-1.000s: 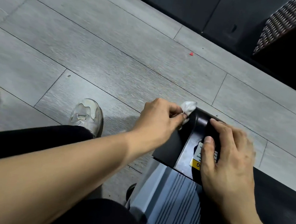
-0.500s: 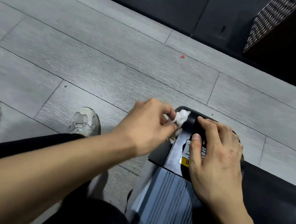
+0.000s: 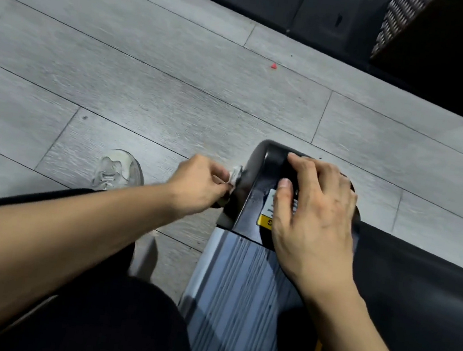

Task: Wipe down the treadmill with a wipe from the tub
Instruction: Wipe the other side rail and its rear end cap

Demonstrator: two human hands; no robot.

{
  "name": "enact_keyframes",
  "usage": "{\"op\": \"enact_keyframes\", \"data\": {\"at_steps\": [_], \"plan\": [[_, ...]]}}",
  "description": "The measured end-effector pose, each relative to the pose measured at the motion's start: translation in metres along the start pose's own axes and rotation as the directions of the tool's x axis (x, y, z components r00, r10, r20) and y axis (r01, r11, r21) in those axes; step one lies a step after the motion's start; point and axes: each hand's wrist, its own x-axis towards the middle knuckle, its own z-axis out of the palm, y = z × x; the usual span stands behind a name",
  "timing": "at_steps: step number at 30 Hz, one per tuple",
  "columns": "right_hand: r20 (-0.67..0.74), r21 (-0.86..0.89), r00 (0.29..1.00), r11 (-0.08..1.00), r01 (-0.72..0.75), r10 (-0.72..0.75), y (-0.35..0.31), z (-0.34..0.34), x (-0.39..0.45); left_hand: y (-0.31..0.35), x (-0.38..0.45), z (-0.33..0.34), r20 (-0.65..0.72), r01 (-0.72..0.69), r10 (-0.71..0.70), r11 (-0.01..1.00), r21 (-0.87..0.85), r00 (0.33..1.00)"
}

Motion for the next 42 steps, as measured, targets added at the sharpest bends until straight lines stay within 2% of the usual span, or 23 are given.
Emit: {"op": "enact_keyframes", "data": {"at_steps": [3, 6, 9, 13, 17, 21, 27, 30, 34, 38, 42], "plan": [[-0.003, -0.011, 1.000, 1.000, 0.011, -0.011, 0.003, 0.001, -0.001, 0.034, -0.028, -0.022, 0.099, -0.129, 0.126, 0.991, 0.031, 0.987], [-0.007, -0.016, 1.000, 1.000, 0.020, -0.020, 0.004, 0.001, -0.001, 0.067, -0.048, -0.037, 0.134, -0.249, 0.228, 0.954, 0.166, 0.964], [-0.016, -0.001, 1.000, 1.000, 0.021, -0.021, 0.002, 0.001, -0.001, 0.068, -0.052, -0.035, 0.113, -0.225, 0.204, 0.946, 0.232, 0.972], [-0.017, 0.001, 0.999, 1.000, 0.027, -0.027, 0.002, 0.002, -0.001, 0.035, -0.044, -0.016, 0.077, -0.143, 0.121, 0.897, 0.419, 0.990], [-0.023, 0.003, 0.999, 1.000, 0.028, -0.028, 0.002, 0.002, -0.001, 0.002, -0.025, -0.004, 0.086, -0.022, -0.004, 0.955, 0.297, 0.996], [-0.020, -0.002, 0.999, 1.000, 0.030, -0.030, 0.003, 0.002, -0.002, -0.014, -0.011, 0.002, 0.110, 0.040, -0.060, 0.983, 0.178, 0.992], [-0.041, 0.018, 0.998, 0.999, 0.040, -0.039, 0.004, 0.002, -0.001, 0.008, -0.038, -0.019, 0.177, -0.050, 0.035, 0.995, 0.082, 0.984], [-0.054, 0.066, 0.998, 0.997, 0.035, -0.032, 0.006, 0.002, -0.002, 0.028, -0.058, -0.028, 0.146, -0.139, 0.116, 0.977, 0.163, 0.983], [-0.029, 0.227, 0.999, 0.974, -0.021, 0.028, 0.007, -0.005, -0.001, 0.048, -0.086, -0.030, 0.105, -0.218, 0.199, 0.953, 0.211, 0.974], [0.057, 0.492, 0.981, 0.850, -0.187, 0.184, 0.010, -0.022, 0.004, 0.057, -0.100, -0.026, 0.074, -0.374, 0.375, 0.848, 0.375, 0.924], [0.112, 0.752, 0.936, 0.588, -0.299, 0.332, 0.016, -0.039, 0.008, 0.072, -0.099, -0.015, 0.225, -0.548, 0.543, 0.558, 0.623, 0.809]]}}
